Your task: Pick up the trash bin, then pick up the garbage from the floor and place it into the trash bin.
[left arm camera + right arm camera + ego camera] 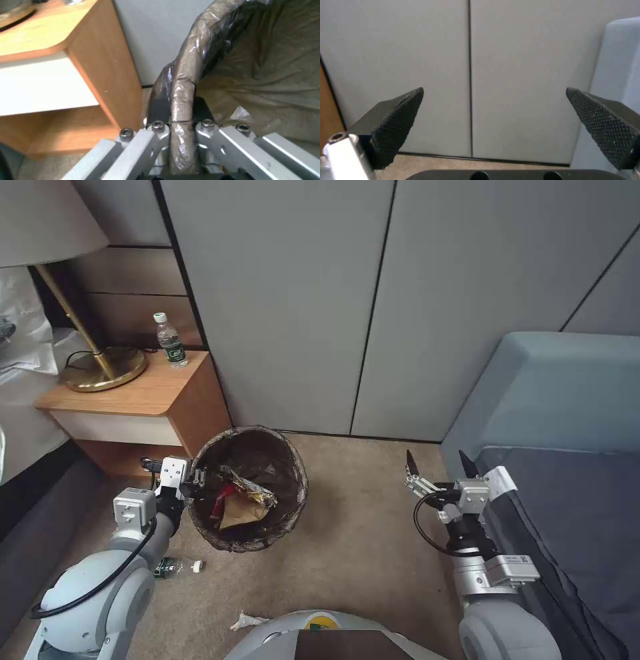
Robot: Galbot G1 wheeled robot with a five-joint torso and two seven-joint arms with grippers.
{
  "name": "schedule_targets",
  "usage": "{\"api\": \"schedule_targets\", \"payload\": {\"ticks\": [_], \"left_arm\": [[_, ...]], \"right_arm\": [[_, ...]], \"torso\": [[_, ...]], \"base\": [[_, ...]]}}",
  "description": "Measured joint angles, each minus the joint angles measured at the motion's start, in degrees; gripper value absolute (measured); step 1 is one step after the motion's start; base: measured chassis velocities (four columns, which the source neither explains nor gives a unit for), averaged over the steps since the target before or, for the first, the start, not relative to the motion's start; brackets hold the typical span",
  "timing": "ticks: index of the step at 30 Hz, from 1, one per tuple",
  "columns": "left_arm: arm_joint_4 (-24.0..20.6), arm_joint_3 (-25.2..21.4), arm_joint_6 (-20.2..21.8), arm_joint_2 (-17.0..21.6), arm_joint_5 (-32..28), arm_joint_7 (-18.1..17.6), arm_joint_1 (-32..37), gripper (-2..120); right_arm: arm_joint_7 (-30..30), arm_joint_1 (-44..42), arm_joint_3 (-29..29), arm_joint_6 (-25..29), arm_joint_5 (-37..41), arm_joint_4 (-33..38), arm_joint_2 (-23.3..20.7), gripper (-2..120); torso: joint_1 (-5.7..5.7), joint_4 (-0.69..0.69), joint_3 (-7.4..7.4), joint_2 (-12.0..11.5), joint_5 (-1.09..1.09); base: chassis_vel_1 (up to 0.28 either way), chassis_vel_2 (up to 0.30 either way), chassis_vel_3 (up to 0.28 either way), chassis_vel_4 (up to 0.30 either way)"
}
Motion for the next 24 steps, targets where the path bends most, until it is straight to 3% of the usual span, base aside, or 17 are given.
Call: {"api": "schedule_targets", "payload": {"ticks": [24], "left_arm": [[0.03, -0.12, -0.07, -0.36, -0.04, -0.17, 0.39, 2]], "right_arm": [[0.9, 1.87, -1.34, -1.97, 0.52, -0.85, -0.5, 100]], "torso": [[0.0, 0.0, 0.0, 0.0, 0.0]], "base": [[0.056, 0.058, 0.059, 0.054]]}}
